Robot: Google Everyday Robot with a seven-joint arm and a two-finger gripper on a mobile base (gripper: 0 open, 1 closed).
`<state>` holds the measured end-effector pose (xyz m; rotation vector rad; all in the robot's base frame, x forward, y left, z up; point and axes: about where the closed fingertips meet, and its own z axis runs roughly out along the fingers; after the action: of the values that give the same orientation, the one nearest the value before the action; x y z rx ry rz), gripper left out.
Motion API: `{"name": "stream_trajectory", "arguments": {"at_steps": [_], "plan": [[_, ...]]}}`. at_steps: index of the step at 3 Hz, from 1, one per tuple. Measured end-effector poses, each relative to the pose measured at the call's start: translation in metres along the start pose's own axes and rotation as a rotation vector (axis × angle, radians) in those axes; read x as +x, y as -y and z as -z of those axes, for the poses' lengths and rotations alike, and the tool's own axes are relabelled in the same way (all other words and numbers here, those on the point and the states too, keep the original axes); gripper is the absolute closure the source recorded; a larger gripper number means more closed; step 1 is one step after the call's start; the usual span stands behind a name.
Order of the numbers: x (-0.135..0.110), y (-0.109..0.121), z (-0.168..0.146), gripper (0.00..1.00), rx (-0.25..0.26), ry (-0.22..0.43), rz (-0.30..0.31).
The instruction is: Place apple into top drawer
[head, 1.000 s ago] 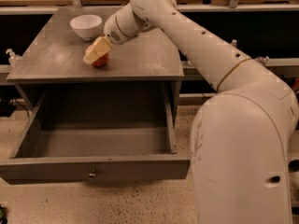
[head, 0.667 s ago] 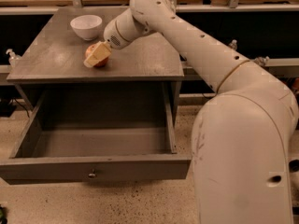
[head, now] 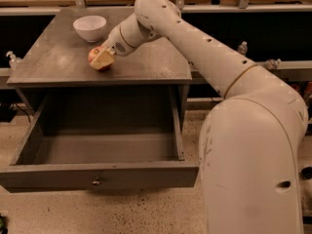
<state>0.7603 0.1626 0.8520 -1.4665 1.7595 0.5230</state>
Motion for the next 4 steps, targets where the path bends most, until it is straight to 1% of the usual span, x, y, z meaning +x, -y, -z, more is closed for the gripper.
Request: {"name": "stream_trajectory", "arguments": {"at_steps": [1, 2, 3, 4], "plan": [[-0.003, 0.003, 0.017, 0.83, -0.041, 0.023, 0.017], [-0.024, -0.012, 0.069, 1.0, -0.085, 0.093, 0.076], [-0.008, -0.005, 0.101, 1.0, -0.056, 0.1, 0.086], [-0.011, -0.007, 0.09, 1.0, -0.066, 0.098, 0.083]]}}
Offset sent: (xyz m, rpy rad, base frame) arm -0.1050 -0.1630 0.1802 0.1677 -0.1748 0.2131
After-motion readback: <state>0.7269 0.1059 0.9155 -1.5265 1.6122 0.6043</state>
